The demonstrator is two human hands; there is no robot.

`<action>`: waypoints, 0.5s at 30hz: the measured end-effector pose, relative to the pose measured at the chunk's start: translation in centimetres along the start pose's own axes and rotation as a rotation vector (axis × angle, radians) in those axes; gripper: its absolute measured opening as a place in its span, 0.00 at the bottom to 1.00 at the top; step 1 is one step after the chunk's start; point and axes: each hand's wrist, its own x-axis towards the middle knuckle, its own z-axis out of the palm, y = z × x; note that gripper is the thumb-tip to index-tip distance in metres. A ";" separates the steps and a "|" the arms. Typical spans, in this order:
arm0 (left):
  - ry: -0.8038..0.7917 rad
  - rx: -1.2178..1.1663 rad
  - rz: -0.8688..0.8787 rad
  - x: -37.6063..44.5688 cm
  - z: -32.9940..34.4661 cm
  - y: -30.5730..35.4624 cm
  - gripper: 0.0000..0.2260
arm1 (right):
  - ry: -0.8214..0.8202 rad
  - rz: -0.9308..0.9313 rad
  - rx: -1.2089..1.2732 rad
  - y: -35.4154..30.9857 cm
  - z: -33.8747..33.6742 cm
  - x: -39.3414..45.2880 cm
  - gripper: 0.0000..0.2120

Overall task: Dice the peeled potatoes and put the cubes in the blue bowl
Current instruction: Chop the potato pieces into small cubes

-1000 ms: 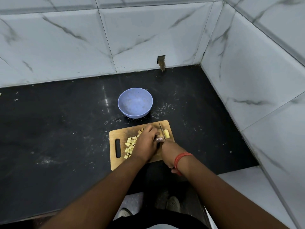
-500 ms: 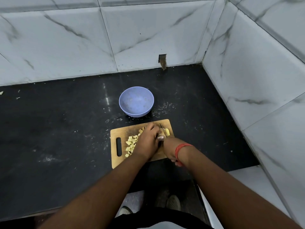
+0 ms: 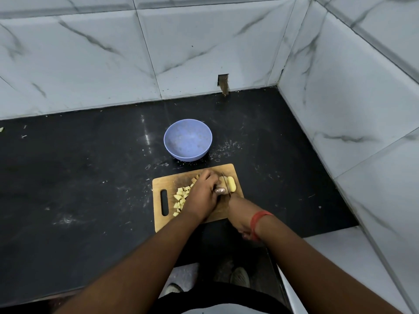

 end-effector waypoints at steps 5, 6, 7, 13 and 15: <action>0.005 0.011 0.001 -0.1 0.0 0.3 0.07 | -0.200 -0.069 -0.561 -1.9 0.1 -2.1 0.10; 0.006 0.008 0.002 0.0 0.0 0.3 0.07 | -0.197 -0.013 -0.513 -2.3 -0.2 -1.6 0.10; 0.002 0.003 0.002 0.0 -0.1 0.4 0.07 | -0.164 -0.018 -0.451 -2.1 -0.6 -0.4 0.10; -0.010 0.006 -0.022 -0.1 -0.2 0.3 0.08 | -0.122 -0.051 -0.376 -1.6 0.9 -1.2 0.10; -0.007 0.005 -0.027 -0.1 -0.1 0.3 0.08 | -0.188 -0.028 -0.467 -1.2 1.3 -1.9 0.11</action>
